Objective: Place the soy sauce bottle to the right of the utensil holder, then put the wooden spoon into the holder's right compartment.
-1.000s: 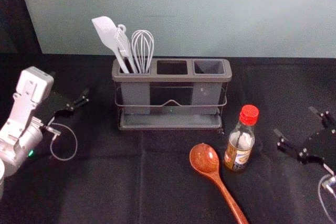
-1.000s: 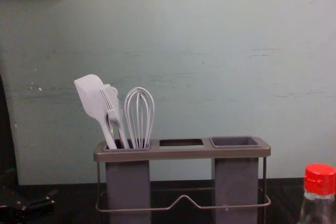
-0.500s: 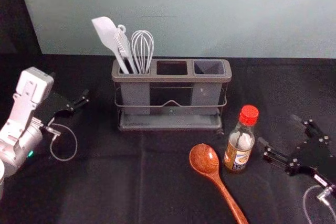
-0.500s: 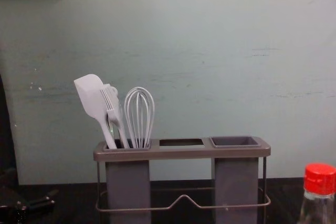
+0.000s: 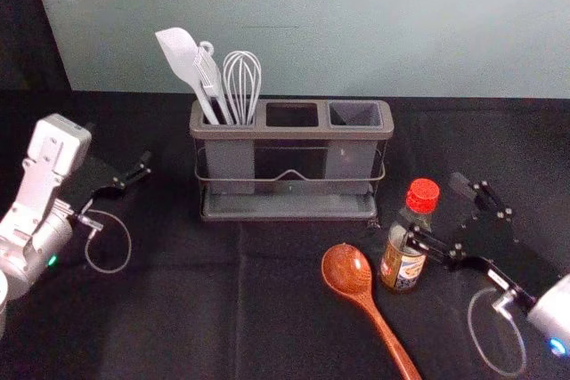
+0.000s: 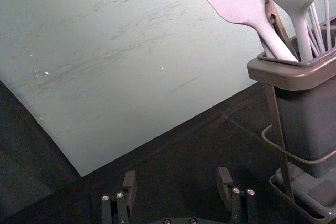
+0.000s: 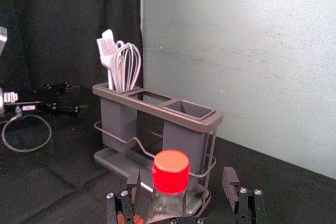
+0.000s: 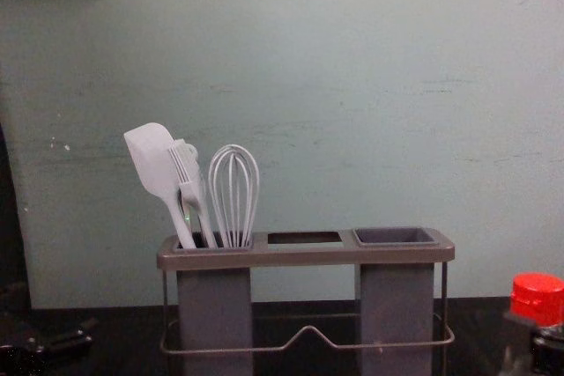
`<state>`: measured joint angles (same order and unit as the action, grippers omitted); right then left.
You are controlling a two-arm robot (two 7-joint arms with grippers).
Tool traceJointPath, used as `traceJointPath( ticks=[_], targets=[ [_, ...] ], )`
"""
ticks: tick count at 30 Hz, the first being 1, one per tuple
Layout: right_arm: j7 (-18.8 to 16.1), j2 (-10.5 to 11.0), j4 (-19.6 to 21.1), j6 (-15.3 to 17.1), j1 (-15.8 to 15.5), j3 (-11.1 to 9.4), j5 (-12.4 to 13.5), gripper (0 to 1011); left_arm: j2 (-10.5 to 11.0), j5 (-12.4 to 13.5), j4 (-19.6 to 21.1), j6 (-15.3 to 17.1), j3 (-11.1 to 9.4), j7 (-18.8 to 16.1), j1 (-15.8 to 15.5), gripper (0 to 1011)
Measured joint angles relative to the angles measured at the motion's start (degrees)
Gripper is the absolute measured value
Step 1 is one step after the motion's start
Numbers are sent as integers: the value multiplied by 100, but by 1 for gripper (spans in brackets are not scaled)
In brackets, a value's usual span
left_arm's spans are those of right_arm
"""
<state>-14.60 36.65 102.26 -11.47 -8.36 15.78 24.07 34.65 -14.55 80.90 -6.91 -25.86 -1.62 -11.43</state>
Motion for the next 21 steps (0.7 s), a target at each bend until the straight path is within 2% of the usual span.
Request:
traceJointPath(
  ticks=[5,21],
  targets=[
    [-130,-249,-254,-32,246,40,1,1002,0,0,0,0,0,0,0,1005],
    [-410,-606,-477,73,415,-18,91,980,0,0,0,0,0,0,0,1005]
  ],
)
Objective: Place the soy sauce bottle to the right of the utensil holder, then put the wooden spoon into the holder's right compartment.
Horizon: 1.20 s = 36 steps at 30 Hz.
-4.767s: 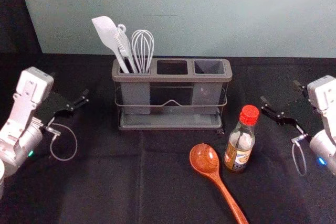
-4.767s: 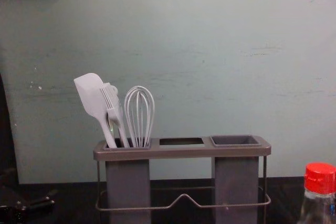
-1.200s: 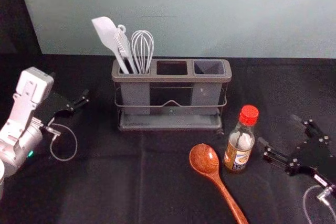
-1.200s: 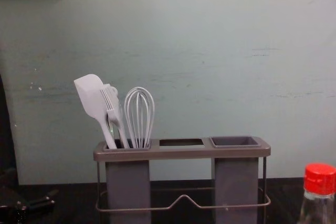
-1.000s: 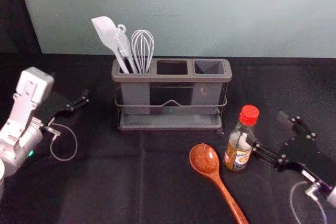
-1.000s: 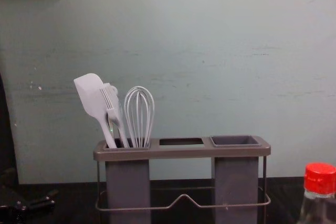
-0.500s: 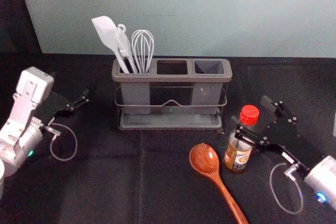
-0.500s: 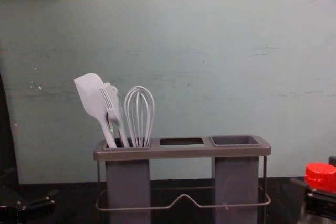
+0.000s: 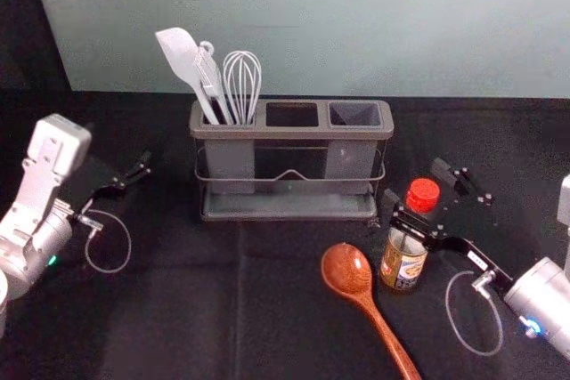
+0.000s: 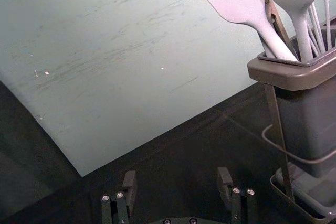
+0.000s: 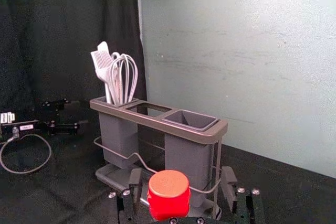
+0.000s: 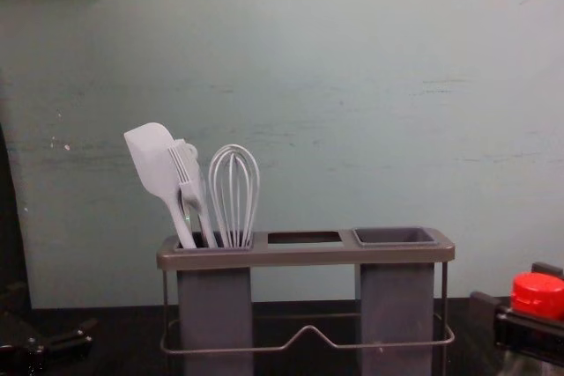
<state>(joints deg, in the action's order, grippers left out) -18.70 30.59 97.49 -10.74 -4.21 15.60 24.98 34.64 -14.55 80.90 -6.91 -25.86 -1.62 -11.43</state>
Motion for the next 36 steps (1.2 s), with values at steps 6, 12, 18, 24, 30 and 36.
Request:
traceJointPath(
  ticks=[6,12,18,24,30,36],
  targets=[
    [-44,-76,18,70,-36,-57,-33,837,0,0,0,0,0,0,0,1005],
    [-111,-117,76,137,-88,-125,-88,650,0,0,0,0,0,0,0,1005],
    [-158,-161,118,146,-134,-181,-158,487,0,0,0,0,0,0,0,1005],
    [-196,-197,246,154,-225,-279,-206,378,0,0,0,0,0,0,0,1005],
    [-215,-190,442,150,-354,-458,-242,378,0,0,0,0,0,0,0,1005],
    [-248,-195,479,155,-364,-635,-269,378,0,0,0,0,0,0,0,1005]
  ],
)
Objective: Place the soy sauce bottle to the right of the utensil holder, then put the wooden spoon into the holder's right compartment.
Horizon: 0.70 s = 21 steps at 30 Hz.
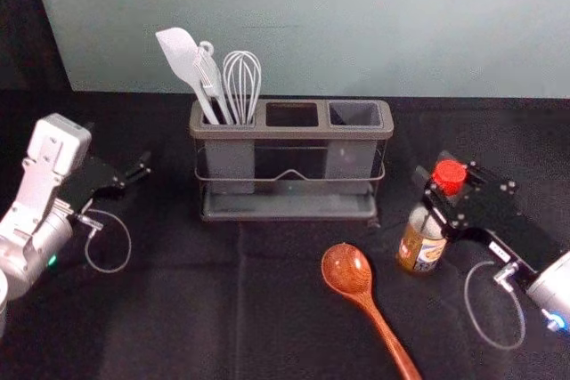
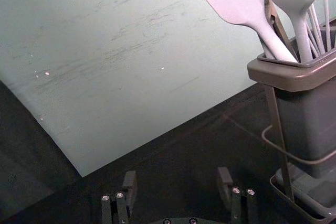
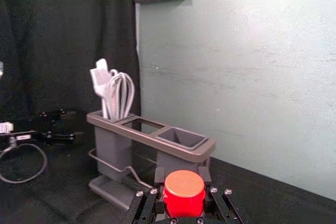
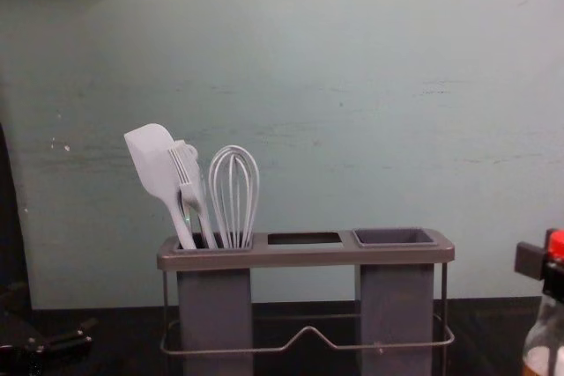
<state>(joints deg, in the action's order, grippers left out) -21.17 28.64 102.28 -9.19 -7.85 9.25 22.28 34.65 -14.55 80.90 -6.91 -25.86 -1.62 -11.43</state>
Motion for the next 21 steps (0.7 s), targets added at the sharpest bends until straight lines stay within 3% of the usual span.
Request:
traceJointPath(
  ticks=[10,21],
  targets=[
    [-121,-175,-562,59,448,-162,89,378,0,0,0,0,0,0,0,1005],
    [-222,-458,-1367,39,1159,-63,140,378,0,0,0,0,0,0,0,1005]
  ],
)
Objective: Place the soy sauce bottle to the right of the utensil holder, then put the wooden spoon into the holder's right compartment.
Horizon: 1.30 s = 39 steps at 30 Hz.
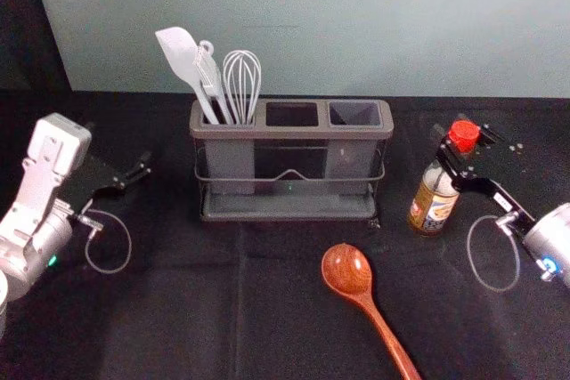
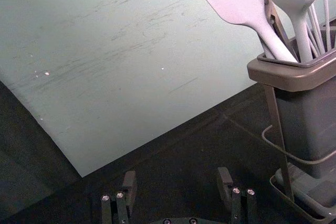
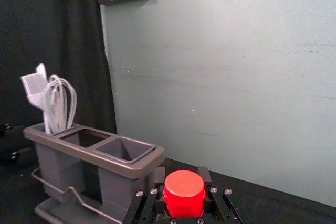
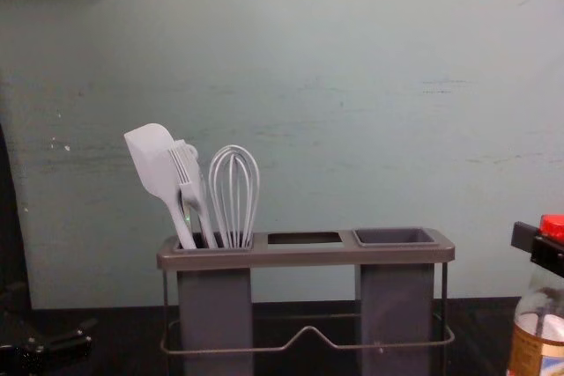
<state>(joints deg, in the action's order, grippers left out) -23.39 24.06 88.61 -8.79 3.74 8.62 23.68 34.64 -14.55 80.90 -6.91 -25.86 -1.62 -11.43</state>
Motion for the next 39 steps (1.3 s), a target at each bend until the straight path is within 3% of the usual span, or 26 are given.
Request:
traceJointPath(
  ticks=[19,28,39],
  targets=[
    [-178,-586,-1382,-381,979,256,66,378,0,0,0,0,0,0,0,1005],
    [-182,-687,-1650,-523,1143,300,-12,381,0,0,0,0,0,0,0,1005],
    [-209,-743,-1476,-540,1082,172,146,723,0,0,0,0,1,0,0,1005]
  ],
)
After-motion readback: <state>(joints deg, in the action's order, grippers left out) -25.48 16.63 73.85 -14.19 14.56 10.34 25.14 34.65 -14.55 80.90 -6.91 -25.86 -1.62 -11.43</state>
